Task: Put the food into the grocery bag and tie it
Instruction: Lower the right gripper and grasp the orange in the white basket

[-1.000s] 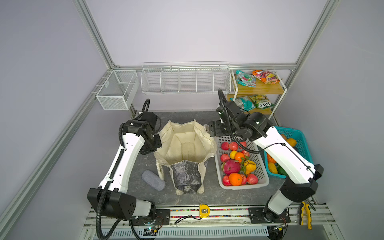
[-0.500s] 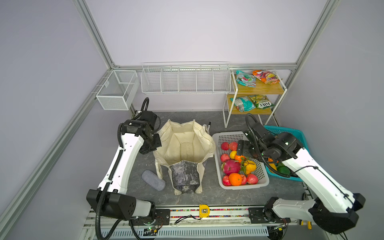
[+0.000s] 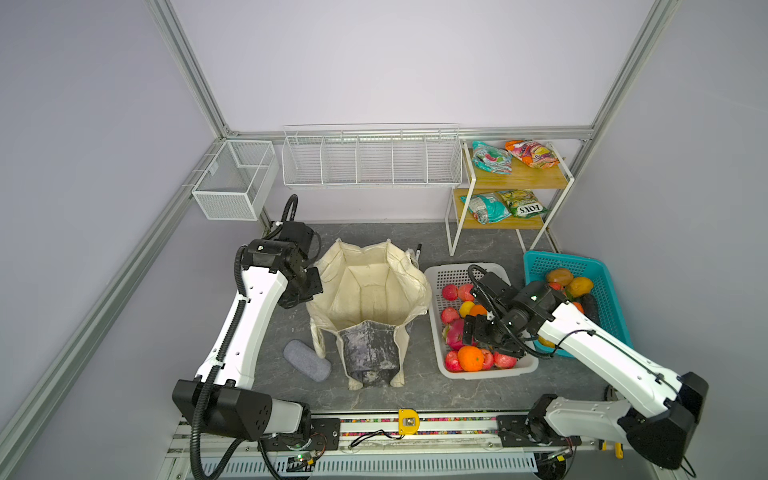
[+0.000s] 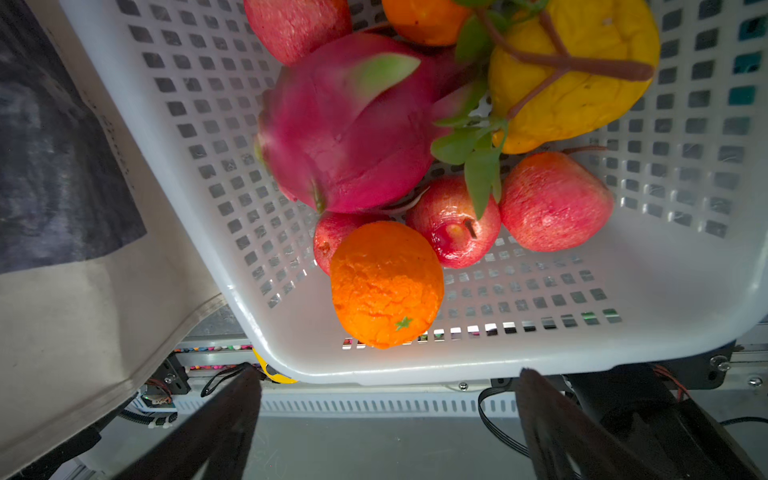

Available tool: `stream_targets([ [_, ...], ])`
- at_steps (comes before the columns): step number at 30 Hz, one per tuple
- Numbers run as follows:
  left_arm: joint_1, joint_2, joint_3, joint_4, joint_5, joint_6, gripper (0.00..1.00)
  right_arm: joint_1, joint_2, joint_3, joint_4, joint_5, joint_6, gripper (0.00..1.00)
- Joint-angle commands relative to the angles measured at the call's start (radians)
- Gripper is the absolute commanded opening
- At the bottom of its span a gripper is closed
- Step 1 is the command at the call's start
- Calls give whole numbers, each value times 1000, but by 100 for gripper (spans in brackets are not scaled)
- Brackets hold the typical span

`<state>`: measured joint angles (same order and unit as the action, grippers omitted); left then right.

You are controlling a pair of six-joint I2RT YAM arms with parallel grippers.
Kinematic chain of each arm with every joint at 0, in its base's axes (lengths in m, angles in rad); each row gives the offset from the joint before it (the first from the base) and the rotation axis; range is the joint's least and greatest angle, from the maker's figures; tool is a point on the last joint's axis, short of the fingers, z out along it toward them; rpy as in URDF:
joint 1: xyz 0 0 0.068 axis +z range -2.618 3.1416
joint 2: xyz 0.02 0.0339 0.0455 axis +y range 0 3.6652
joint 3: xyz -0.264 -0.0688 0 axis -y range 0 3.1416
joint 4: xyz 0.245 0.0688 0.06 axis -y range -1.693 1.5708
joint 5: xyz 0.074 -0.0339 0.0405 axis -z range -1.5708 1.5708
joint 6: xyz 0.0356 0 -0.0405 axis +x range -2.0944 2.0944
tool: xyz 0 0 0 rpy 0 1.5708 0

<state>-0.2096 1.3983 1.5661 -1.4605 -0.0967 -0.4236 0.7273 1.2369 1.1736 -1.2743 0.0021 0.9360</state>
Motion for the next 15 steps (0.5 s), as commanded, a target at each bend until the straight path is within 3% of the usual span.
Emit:
stream_targets([
  [1, 3, -29, -10, -19, -17, 16, 0, -3, -4, -38, 32, -28, 33, 97],
  [15, 1, -36, -26, -9, -3, 16, 0, -3, 84, -120, 158, -27, 8, 91],
])
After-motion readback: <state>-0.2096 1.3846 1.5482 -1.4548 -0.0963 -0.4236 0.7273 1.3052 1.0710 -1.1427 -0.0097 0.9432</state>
